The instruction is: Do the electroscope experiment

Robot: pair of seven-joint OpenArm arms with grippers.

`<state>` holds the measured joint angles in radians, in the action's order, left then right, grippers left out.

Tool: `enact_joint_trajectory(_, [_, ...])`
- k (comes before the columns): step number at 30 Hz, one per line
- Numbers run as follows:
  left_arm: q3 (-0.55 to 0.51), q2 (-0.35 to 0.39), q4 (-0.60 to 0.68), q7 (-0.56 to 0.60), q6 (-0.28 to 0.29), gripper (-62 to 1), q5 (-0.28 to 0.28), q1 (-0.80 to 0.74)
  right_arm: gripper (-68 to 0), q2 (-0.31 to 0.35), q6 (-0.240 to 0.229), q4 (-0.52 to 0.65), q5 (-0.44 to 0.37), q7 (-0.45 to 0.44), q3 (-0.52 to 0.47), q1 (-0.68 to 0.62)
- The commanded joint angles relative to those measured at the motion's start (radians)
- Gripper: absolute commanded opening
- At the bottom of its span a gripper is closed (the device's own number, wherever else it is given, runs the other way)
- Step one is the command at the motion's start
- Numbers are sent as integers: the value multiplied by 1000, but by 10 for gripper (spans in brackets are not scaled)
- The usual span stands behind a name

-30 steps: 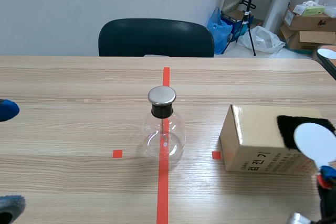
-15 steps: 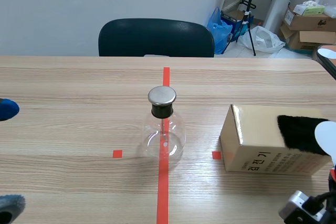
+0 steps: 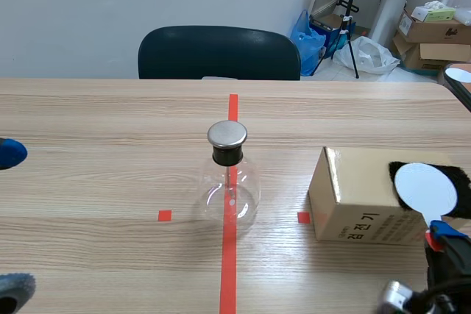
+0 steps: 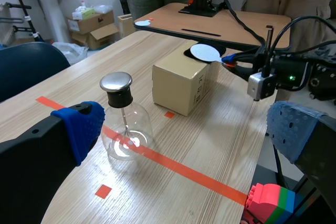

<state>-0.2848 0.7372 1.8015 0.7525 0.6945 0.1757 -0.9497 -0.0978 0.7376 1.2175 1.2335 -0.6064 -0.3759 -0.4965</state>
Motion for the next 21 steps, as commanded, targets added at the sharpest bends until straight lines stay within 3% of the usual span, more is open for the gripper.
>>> enact_joint_trajectory(1, [0,-5,5,11,2,14,14,3,-665,5,45,9,-7,71,-16,-14])
enact_joint_trajectory(5, [0,-5,5,11,2,14,14,3,-666,6,45,9,-7,-136,-17,-15])
enact_joint_trajectory(6, [0,-5,5,11,2,14,14,3,-666,5,45,9,-9,-132,-17,-13])
enact_joint_trajectory(9, [0,-5,5,10,2,14,14,3,-666,6,45,9,-10,23,-18,-17])
enact_joint_trajectory(10, [0,-5,5,10,2,14,13,3,-666,9,45,9,-7,34,-18,-19])
enact_joint_trajectory(14, [0,-5,5,10,2,14,13,3,-666,22,45,9,4,-152,-16,-8])
enact_joint_trajectory(18, [0,-5,5,10,2,14,13,3,-666,20,45,9,-6,43,-17,-8])
enact_joint_trajectory(19, [0,-5,5,10,2,14,13,3,-666,23,45,9,-5,34,-18,-8])
enact_joint_trajectory(21, [0,-5,5,10,2,14,13,3,-666,26,45,9,9,-74,-17,-4])
